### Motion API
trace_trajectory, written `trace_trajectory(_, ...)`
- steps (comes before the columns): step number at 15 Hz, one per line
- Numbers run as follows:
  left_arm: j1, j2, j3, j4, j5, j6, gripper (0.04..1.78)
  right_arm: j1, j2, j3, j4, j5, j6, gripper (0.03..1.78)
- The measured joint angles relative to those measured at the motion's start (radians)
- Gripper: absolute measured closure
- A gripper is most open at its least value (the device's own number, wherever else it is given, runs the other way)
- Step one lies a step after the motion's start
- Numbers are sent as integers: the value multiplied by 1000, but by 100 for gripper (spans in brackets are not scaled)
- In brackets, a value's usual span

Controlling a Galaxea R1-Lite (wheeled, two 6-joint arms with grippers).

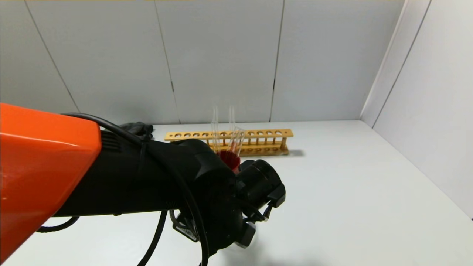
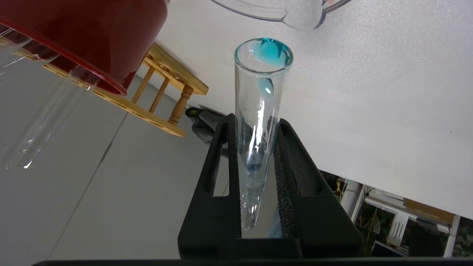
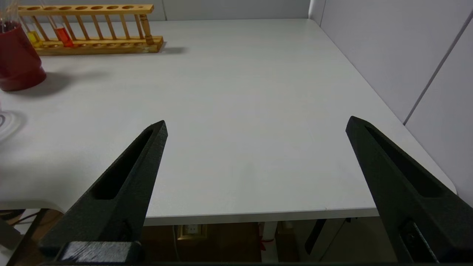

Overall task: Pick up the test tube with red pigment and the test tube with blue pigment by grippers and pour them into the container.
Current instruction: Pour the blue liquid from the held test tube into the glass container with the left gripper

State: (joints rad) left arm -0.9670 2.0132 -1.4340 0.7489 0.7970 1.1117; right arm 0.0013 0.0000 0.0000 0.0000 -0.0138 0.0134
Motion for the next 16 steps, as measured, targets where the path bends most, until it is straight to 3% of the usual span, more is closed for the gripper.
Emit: trace_trajectory(16, -7, 14, -34, 35, 72, 15, 149, 0, 0, 0, 0, 0, 0, 11)
